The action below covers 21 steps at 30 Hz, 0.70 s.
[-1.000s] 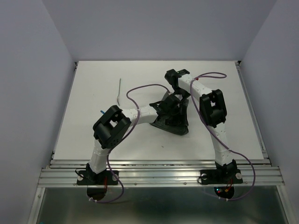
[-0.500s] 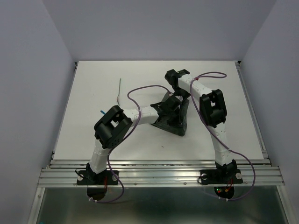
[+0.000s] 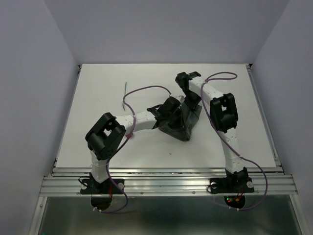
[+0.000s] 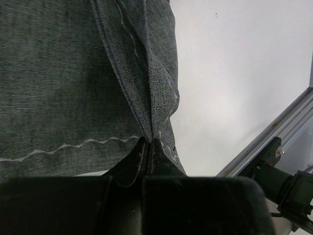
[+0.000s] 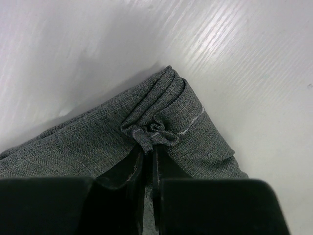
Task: Fold the napkin into a case and place the utensils inside
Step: Smooth out the 2/3-rectangle-folded napkin at the center of the board.
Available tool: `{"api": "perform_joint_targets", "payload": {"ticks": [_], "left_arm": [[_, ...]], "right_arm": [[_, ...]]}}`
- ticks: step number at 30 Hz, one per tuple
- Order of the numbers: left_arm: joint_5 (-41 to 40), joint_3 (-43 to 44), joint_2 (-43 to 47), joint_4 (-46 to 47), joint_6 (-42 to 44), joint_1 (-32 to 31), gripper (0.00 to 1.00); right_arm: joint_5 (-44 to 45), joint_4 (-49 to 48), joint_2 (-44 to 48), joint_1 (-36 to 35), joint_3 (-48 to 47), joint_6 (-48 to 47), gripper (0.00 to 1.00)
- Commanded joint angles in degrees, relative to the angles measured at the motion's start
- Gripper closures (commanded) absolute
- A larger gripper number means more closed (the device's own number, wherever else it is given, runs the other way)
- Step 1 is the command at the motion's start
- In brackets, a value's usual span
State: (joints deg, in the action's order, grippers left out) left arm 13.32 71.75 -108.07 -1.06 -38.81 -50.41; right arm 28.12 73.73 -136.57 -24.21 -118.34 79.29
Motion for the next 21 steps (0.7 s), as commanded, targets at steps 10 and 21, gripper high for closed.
{"api": "perform_joint_targets", "payload": {"ticks": [10, 21], "left_arm": [[8.63, -5.74, 3.92, 3.17, 7.5, 3.21, 1.0], [15.41, -6.35, -1.26, 2.73, 14.81, 6.29, 1.0]], "right_arm": [[0.09, -0.6, -5.55, 2.84, 3.64, -9.67, 0.99], [-3.24, -15.24, 2.08, 2.85, 11.79, -20.38, 0.93]]}}
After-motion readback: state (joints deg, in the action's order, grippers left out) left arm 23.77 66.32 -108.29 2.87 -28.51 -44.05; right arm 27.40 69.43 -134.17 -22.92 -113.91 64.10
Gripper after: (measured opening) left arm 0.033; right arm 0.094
